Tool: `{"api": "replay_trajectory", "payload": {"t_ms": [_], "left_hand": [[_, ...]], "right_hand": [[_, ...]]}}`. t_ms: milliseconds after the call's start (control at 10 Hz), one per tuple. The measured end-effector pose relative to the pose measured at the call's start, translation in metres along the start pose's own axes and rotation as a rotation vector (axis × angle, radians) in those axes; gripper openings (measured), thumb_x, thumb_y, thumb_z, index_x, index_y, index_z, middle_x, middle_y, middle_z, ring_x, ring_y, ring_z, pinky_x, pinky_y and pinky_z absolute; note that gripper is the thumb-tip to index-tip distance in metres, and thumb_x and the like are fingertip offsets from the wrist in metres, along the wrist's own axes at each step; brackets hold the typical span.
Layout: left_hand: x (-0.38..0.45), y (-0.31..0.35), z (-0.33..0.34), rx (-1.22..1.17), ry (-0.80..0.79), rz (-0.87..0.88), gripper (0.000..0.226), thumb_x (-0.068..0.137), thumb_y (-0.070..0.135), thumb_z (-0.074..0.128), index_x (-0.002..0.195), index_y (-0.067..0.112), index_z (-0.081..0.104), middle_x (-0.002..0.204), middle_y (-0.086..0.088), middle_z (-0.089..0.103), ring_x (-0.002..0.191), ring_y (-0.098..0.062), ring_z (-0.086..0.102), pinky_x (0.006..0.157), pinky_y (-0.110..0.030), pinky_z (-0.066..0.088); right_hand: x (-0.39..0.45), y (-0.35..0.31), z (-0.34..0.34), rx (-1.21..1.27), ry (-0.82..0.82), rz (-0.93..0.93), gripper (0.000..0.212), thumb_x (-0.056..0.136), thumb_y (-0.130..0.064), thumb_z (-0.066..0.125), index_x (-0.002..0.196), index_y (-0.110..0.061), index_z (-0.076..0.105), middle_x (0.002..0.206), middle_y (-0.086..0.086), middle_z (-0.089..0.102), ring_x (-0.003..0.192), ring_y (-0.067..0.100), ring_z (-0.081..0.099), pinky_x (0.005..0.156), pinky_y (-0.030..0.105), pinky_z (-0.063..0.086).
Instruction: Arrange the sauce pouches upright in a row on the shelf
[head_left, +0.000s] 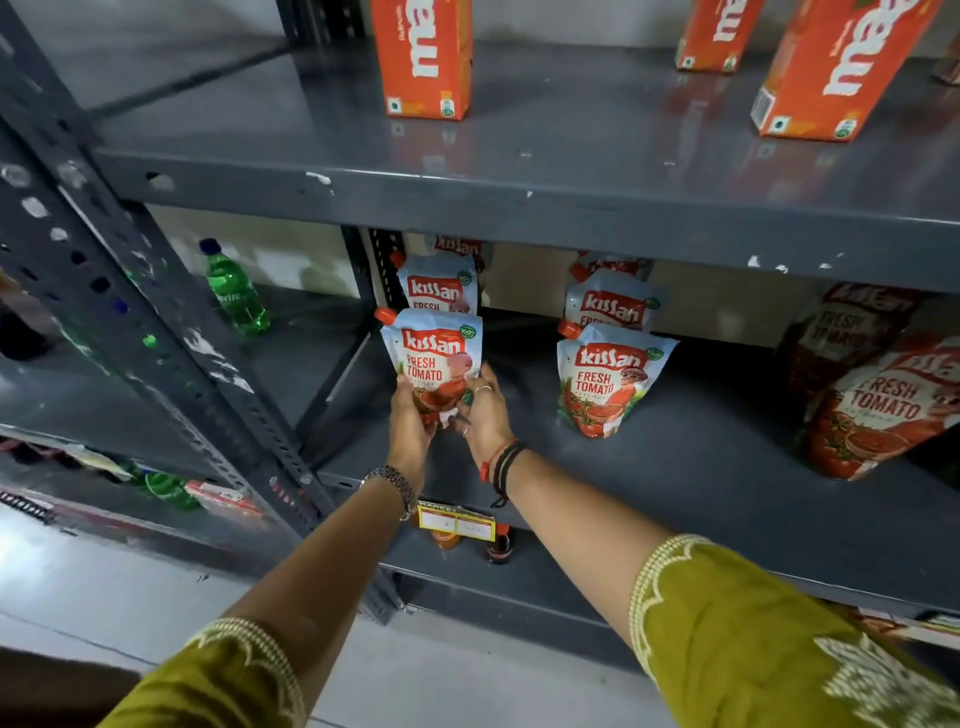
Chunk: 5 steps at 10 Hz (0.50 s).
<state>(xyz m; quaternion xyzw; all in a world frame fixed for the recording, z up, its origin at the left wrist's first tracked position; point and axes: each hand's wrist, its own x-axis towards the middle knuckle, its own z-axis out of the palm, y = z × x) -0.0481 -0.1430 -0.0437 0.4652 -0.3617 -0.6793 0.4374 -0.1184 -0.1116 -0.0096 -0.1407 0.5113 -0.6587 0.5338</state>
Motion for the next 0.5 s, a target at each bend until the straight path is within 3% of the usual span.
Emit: {"api": "replay_trajectory", "payload": {"t_ms": [100,200,300,400,500], "left_hand": [[0.001,-0.002,0.0,0.039,0.028,-0.017,0.05,0.096,0.044,0.027,0.129,0.015,0.049,0.122,-0.005,0.061,0.106,-0.016,0.059,0.095,-0.032,0.048],[-0.01,-0.012,-0.006,0.273,0.162,0.077,0.047,0.095,0.044,0.031,0.129,0.016,0.047,0.138,-0.008,0.048,0.124,-0.023,0.05,0.107,-0.037,0.037],[-0.044,-0.021,-0.015,0.628,0.174,0.328,0.043,0.096,0.031,0.038,0.134,0.014,0.044,0.14,-0.007,0.041,0.126,-0.023,0.046,0.1,-0.027,0.035],[-0.089,-0.03,-0.017,0.981,0.044,0.543,0.043,0.095,0.031,0.038,0.135,0.015,0.042,0.14,-0.005,0.041,0.124,-0.022,0.049,0.096,-0.032,0.044],[-0.136,-0.026,0.0,1.126,0.025,0.815,0.044,0.094,0.032,0.038,0.134,0.015,0.044,0.144,-0.004,0.041,0.131,-0.019,0.042,0.102,-0.04,0.044]], "right_hand": [[0.01,0.002,-0.01,-0.1,-0.009,-0.003,0.044,0.095,-0.014,0.036,0.139,-0.017,0.036,0.14,0.014,0.049,0.125,0.03,0.05,0.082,0.03,0.05],[0.004,0.014,-0.032,-0.283,0.047,-0.006,0.052,0.094,-0.021,0.039,0.144,-0.018,0.026,0.149,0.01,0.037,0.136,0.027,0.037,0.111,0.043,0.035],[-0.021,0.018,-0.064,-0.486,0.045,-0.167,0.047,0.094,-0.018,0.042,0.14,-0.014,0.035,0.15,0.006,0.037,0.138,0.022,0.035,0.114,0.032,0.028],[-0.059,0.007,-0.104,-0.725,-0.013,-0.353,0.046,0.092,-0.016,0.045,0.138,-0.017,0.039,0.149,0.003,0.038,0.137,0.018,0.036,0.115,0.032,0.029],[-0.1,-0.018,-0.145,-0.968,0.016,-0.622,0.046,0.086,-0.019,0.045,0.133,-0.024,0.042,0.146,-0.001,0.042,0.133,0.017,0.041,0.11,0.043,0.038]]}}
